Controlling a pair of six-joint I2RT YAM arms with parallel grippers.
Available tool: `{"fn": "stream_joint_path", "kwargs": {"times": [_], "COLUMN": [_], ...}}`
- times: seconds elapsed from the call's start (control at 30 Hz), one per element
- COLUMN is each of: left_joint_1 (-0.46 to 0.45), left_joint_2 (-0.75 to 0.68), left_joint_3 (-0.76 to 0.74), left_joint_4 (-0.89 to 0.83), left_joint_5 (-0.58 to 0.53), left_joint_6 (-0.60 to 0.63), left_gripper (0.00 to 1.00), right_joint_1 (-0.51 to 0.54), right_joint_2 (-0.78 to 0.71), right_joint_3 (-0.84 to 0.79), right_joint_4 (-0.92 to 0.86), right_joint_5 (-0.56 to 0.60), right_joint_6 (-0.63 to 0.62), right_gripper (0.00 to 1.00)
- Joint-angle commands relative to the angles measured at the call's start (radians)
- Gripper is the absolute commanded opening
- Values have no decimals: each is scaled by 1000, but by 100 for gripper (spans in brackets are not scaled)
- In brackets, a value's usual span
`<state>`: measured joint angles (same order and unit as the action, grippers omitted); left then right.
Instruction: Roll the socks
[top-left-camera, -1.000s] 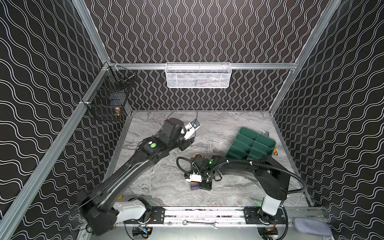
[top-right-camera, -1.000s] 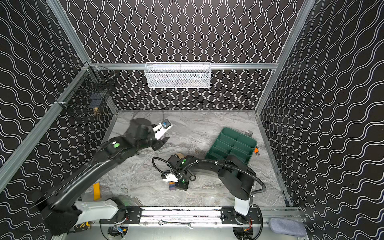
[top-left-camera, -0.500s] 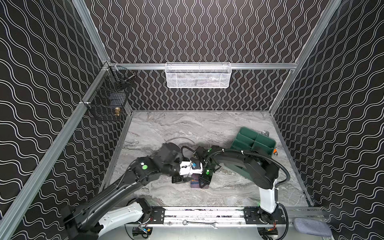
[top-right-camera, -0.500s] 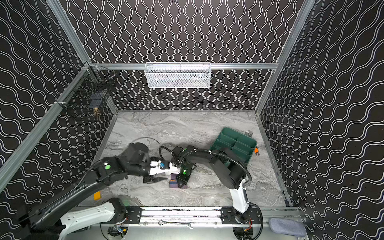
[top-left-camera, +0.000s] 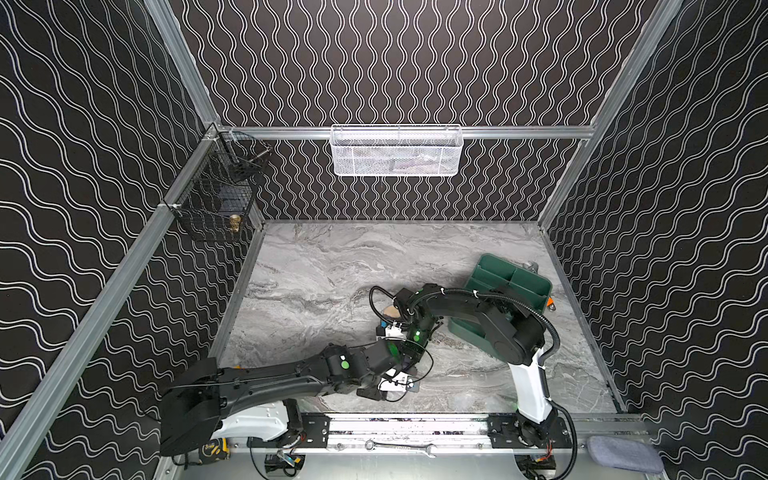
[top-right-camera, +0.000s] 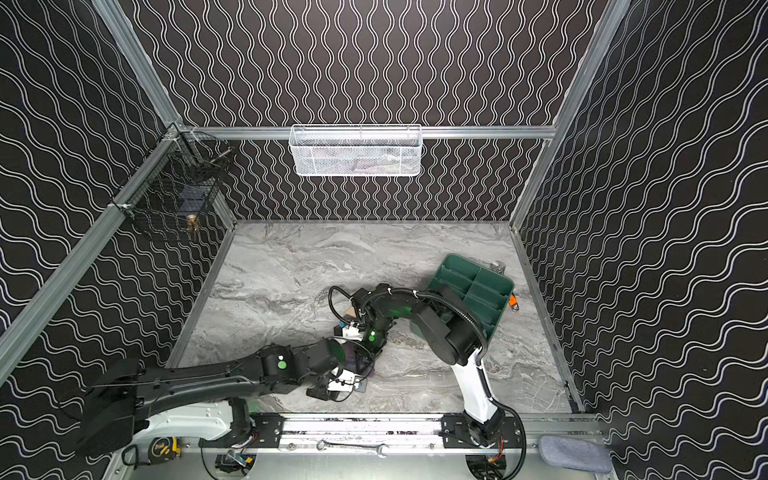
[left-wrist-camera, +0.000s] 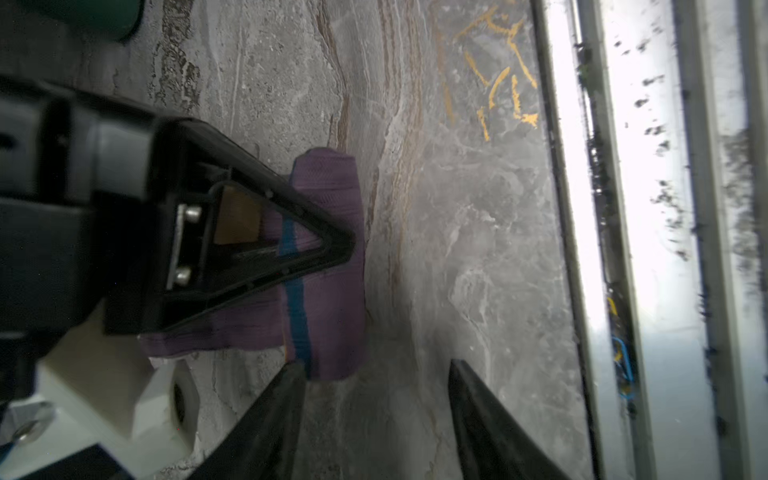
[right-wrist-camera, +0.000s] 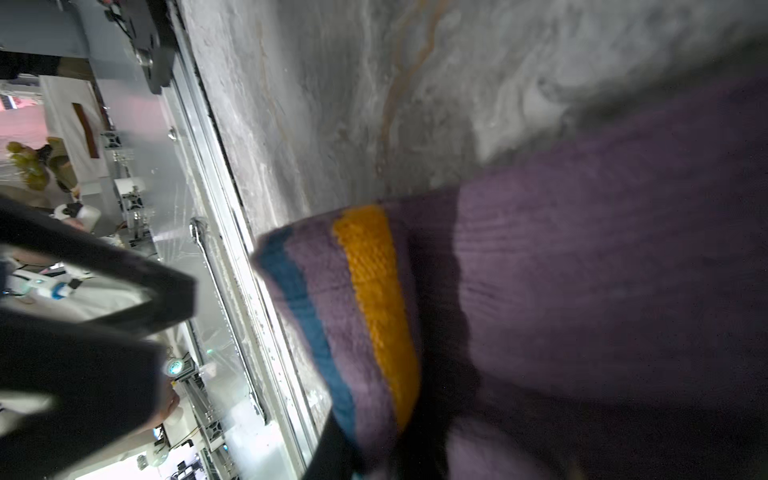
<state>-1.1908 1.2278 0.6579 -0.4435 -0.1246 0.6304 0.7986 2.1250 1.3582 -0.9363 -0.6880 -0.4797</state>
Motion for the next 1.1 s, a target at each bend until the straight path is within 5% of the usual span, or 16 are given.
{"fn": "stream_joint_path", "kwargs": {"times": [0.0,0.23,0.53,0.67,0.73,0.8,0.93,1.07], "left_joint_1": [-13,-13,-13,-13,-12,-3,29,151], "left_joint_2": [48,174,284,274,257,241,246,311], "left_joint_3": [-14,-50,1,31,34,36,59,171], "left_joint_4": [124,277,211,103,58,21,-18,-137], "left_joint_5": [-113,-232,-219,-148,-104,-52,29,236], "left_joint_6": [-18,-35,-72,-63,-42,-34,-43,-83], "left_gripper": [58,54,3,0,0,0,0,0], "right_joint_1": [-7,-7,-8,-13,-13,-16,-37,-50], "right_joint_2": [29,35,-13,-164,-315,-495,-768,-982], "right_joint_3": [-3,-8,-26,-100,-199,-314,-462,-543], "right_joint_4": [144,141,167,296,442,598,827,1055], "right_joint_5": [287,252,221,273,346,412,647,1102], "right_joint_6": [-41,-50,-41,8,26,20,38,53], "right_gripper": [0,0,1,38,70,84,85,85]}}
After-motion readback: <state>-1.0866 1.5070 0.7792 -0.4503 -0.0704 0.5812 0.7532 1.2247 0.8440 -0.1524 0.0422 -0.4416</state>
